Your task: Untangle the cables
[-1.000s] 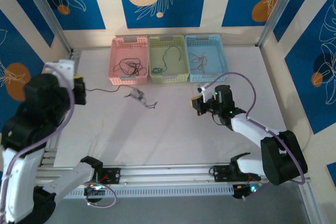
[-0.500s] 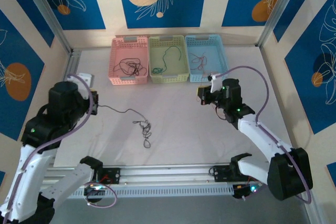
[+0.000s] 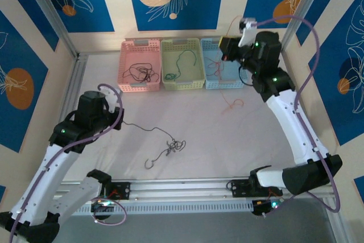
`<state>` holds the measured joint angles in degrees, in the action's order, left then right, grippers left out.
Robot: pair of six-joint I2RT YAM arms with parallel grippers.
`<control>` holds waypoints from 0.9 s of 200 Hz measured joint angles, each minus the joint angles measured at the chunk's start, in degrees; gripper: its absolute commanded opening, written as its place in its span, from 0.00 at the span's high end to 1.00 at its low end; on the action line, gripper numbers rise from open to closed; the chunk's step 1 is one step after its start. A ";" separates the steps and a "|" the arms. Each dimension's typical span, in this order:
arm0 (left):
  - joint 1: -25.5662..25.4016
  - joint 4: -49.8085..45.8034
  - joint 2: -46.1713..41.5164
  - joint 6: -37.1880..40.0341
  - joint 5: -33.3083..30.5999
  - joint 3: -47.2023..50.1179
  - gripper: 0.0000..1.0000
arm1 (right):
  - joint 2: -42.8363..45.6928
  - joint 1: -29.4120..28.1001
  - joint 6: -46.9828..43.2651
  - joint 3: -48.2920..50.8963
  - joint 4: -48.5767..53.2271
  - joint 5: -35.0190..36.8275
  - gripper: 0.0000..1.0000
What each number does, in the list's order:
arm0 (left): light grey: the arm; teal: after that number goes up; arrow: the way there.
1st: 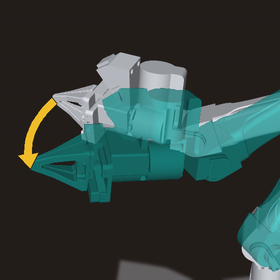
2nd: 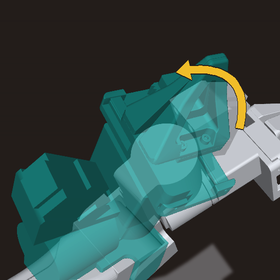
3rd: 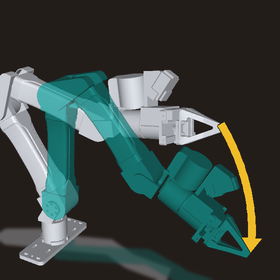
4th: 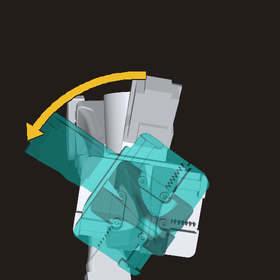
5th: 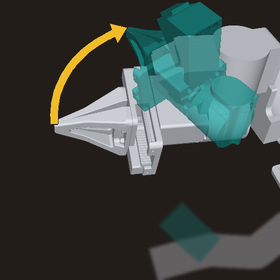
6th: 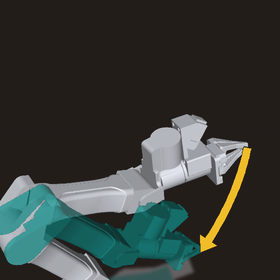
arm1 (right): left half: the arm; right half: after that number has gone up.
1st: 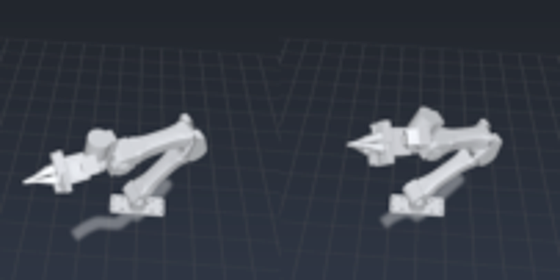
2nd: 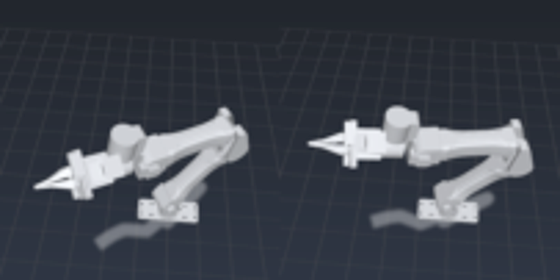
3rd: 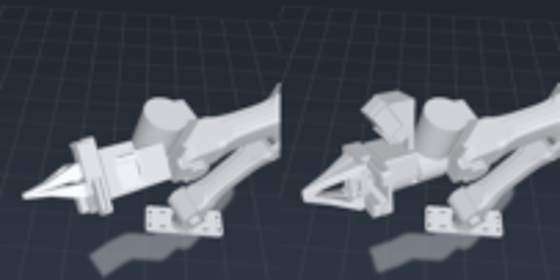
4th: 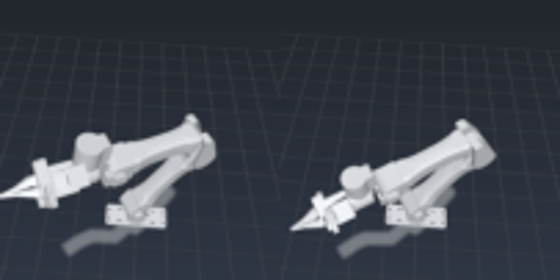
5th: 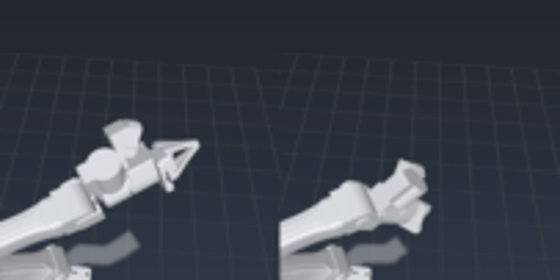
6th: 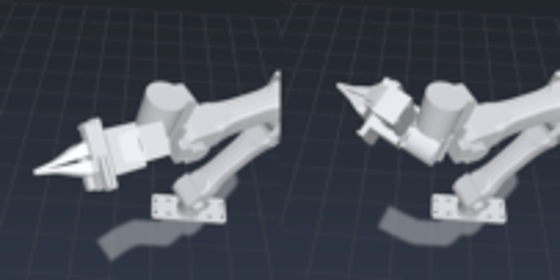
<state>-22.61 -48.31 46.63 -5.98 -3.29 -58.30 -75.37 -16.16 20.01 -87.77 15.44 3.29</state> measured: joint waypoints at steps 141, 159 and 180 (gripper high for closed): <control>0.00 6.01 -2.56 -1.18 2.25 6.49 1.00 | -13.84 2.62 14.27 29.49 10.25 10.03 0.93; 0.00 6.16 -2.64 -1.18 2.25 6.69 1.00 | -18.05 3.72 15.23 27.15 9.90 10.05 0.90; 0.00 6.38 -2.64 -1.18 2.25 6.84 1.00 | -21.68 5.20 17.42 24.81 9.03 10.03 0.77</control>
<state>-22.61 -41.93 43.99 -7.16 -1.04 -51.46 -97.06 -10.96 37.43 -62.96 24.47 13.32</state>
